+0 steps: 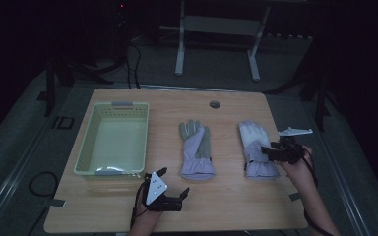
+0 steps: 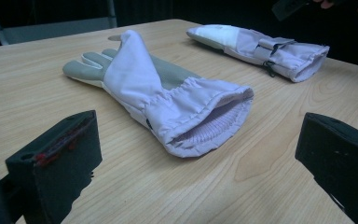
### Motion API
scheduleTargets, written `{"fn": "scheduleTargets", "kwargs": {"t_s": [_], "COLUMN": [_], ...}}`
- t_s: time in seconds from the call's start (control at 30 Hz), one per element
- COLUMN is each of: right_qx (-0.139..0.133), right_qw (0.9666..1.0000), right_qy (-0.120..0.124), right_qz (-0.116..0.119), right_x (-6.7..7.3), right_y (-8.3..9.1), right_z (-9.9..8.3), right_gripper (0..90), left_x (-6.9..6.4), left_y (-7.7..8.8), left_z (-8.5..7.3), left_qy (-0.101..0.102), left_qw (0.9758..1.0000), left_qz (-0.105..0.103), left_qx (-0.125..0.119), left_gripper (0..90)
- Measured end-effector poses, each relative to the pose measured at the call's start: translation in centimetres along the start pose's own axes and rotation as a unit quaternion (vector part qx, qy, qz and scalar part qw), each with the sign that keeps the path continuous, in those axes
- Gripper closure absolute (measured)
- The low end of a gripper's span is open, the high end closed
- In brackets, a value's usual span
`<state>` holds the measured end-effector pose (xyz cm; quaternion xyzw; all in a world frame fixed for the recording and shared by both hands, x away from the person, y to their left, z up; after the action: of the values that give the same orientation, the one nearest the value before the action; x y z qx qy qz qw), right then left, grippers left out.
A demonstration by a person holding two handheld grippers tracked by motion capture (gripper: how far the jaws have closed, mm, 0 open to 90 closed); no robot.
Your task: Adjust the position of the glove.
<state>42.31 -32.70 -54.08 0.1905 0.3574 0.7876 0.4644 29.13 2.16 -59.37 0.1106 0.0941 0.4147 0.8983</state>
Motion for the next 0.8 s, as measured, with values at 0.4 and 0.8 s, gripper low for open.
{"fn": "scheduleTargets", "kwargs": {"t_s": [0.4,0.8], "right_qx": [0.016,0.031], "right_qw": [0.9996,0.9986], "right_qy": [-0.021,-0.04], "right_qz": [0.01,0.016], "right_x": [-0.5,0.0], "right_y": [-3.5,-5.3], "right_z": [-1.0,-2.8], "right_gripper": [48.8,72.5], "left_x": [0.1,0.1], "left_y": [0.1,0.1], "left_z": [0.0,0.0], "left_qy": [0.006,0.006], "left_qw": [1.0,1.0], "left_qz": [-0.004,-0.003], "left_qx": [0.0,0.001], "left_gripper": [0.3,0.3]}}
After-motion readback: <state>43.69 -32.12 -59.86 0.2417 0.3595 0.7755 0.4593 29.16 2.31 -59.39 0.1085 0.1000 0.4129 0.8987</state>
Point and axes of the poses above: each handheld gripper's, and its own axes: y roughly backward along the jaws, z roughly out of its top, x roughly to its left, the point moved 8 cm from there along -y, roughly forward along the jaws, and after that the axes turned 2 degrees about y, right-handed, at the moved point
